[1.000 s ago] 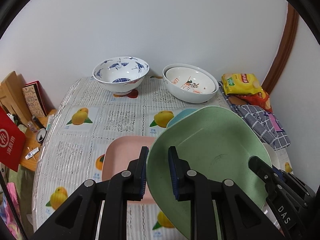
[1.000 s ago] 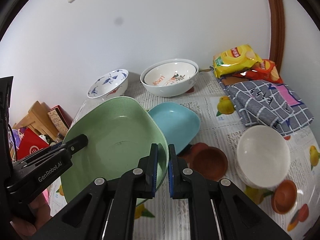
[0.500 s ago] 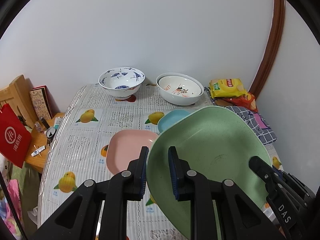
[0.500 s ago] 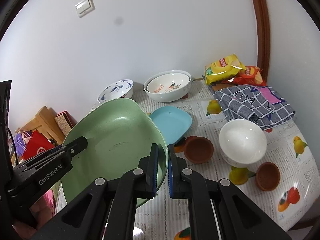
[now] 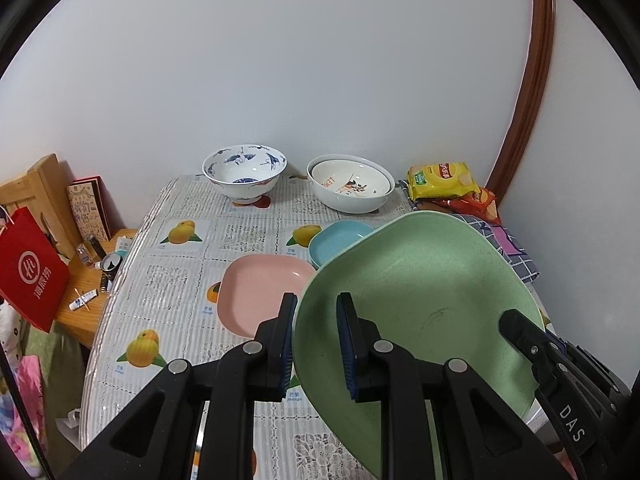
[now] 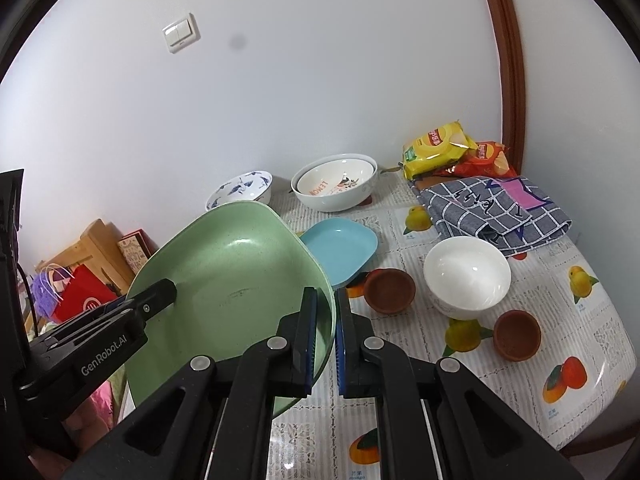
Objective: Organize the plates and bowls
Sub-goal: 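Lift the green plate off the table with both grippers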
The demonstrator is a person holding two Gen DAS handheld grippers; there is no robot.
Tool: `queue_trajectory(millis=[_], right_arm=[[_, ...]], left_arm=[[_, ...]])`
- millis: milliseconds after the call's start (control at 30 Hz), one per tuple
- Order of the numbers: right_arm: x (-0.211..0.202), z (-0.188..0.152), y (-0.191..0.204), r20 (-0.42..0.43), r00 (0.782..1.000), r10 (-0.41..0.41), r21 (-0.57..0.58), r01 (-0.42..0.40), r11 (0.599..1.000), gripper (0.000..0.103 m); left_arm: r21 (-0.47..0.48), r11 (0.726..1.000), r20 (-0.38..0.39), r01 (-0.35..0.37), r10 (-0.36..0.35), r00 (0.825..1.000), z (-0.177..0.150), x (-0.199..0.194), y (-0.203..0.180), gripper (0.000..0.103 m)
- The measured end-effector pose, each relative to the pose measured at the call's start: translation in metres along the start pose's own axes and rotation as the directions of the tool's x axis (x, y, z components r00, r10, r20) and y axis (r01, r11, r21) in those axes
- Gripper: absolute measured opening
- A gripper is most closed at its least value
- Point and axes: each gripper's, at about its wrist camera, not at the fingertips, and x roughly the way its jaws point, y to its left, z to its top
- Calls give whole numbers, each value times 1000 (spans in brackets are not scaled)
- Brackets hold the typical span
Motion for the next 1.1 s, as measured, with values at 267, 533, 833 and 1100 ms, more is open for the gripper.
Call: queue_trajectory(millis=[267,533,833,1100], right_arm=[[-3,-3,5,6,1000,13,-15,-13,1000,8],[7,6,15,-8,999,35,-34,-35,999,8],[25,21,19,-29,999,45,-53,-46,998,8],[46,35,18,-40,998,51,-59,-53,997,8]], left_arm=[[-10,1000,5,-20,20,1000,-3,-5,5,19],[-35,999,7,-41,42,999,4,-2,16,19],[-50,997,-5,-55,55,998,18,12,22,19],[-57,996,-16,-63,63,998,30,31,24,19]])
